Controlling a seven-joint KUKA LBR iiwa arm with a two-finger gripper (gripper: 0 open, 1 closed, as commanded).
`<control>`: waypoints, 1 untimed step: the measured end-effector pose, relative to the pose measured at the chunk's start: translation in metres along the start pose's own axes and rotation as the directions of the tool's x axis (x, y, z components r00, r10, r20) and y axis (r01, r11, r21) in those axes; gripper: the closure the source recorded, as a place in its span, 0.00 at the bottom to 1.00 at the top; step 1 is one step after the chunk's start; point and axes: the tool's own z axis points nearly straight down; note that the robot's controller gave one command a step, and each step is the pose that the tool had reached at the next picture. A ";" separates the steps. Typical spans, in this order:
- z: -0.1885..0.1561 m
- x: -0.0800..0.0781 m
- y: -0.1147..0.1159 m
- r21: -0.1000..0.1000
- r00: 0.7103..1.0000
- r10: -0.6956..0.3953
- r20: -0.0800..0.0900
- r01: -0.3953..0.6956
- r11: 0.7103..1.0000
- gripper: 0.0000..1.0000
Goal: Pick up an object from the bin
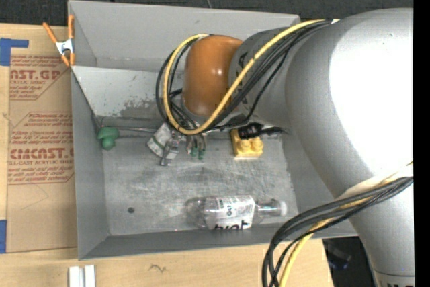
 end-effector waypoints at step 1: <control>0.000 0.000 0.000 0.000 1.000 0.000 0.000 0.000 1.000 1.00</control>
Offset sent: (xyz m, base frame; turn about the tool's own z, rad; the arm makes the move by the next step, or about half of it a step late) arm 0.0000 0.0001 0.0070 0.0000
